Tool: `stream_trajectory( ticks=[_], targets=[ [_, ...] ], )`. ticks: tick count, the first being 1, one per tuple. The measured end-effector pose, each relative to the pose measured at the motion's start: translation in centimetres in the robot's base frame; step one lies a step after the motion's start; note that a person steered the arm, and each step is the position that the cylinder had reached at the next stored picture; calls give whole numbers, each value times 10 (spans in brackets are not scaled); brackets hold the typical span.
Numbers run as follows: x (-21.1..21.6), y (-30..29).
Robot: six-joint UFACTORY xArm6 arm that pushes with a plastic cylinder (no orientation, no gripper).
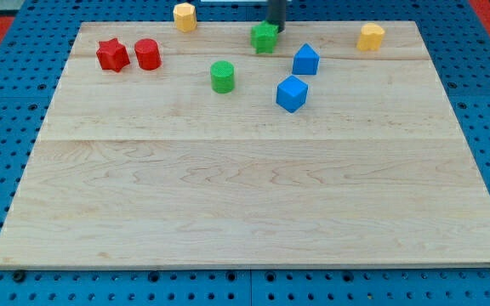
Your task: Place red circle towards bottom
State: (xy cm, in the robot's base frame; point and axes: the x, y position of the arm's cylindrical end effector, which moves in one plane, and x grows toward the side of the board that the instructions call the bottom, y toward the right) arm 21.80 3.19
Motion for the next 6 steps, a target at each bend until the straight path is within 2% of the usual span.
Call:
stream_trajectory(
  ticks=[2,3,4,5,6],
  targets=[
    [92,-23],
    [124,-48],
    [79,25],
    [72,-17],
    [118,-121]
  ],
)
